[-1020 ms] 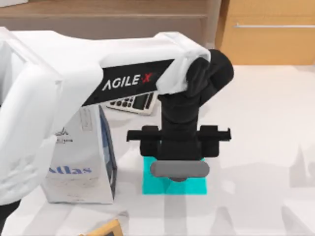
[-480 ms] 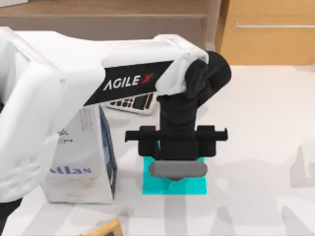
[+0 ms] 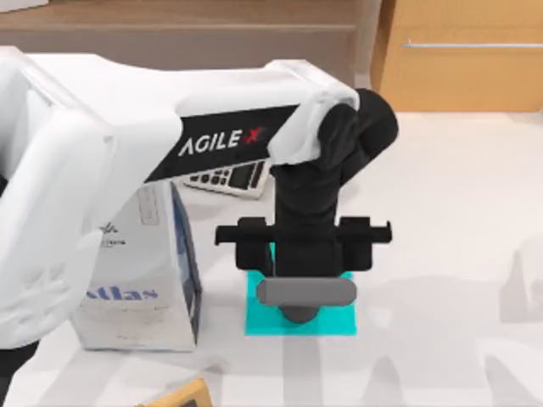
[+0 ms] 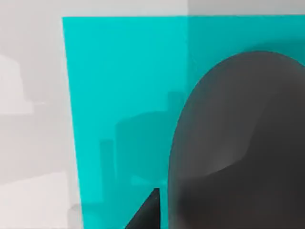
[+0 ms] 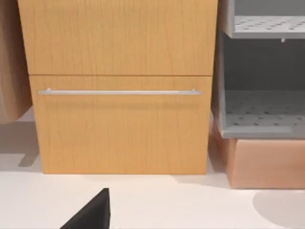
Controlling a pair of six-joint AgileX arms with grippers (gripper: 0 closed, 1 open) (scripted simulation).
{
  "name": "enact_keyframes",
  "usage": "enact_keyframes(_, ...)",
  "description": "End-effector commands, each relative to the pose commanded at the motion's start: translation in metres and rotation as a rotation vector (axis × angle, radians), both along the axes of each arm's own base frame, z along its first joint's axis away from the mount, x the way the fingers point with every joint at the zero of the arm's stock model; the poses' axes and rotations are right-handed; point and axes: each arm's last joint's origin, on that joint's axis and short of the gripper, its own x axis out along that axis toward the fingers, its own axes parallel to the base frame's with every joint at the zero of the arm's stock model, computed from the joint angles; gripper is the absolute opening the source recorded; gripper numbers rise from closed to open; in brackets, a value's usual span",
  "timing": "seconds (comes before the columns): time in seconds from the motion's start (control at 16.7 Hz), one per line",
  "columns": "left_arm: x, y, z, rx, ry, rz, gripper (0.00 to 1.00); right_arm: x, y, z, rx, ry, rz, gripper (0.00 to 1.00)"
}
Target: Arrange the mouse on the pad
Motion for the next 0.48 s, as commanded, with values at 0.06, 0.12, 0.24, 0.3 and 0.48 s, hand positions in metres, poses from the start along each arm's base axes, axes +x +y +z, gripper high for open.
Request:
enact_keyframes(0.06,0.0,0.0,0.0,0.0,0.0,0.0,0.9,0.0,0.0,0.0,0.0,0.0,0.0,1.0)
enact_keyframes(0.12,0.0,0.0,0.0,0.0,0.0,0.0,0.98,0.0,0.0,0.0,0.0,0.0,0.0,1.0)
enact_keyframes(0.24,0.0,0.0,0.0,0.0,0.0,0.0,1.0,0.0,0.0,0.0,0.0,0.0,0.0,1.0)
enact_keyframes(0.3,0.0,0.0,0.0,0.0,0.0,0.0,1.0,0.0,0.0,0.0,0.0,0.0,0.0,1.0)
enact_keyframes(0.48,0.0,0.0,0.0,0.0,0.0,0.0,1.0,0.0,0.0,0.0,0.0,0.0,0.0,1.0)
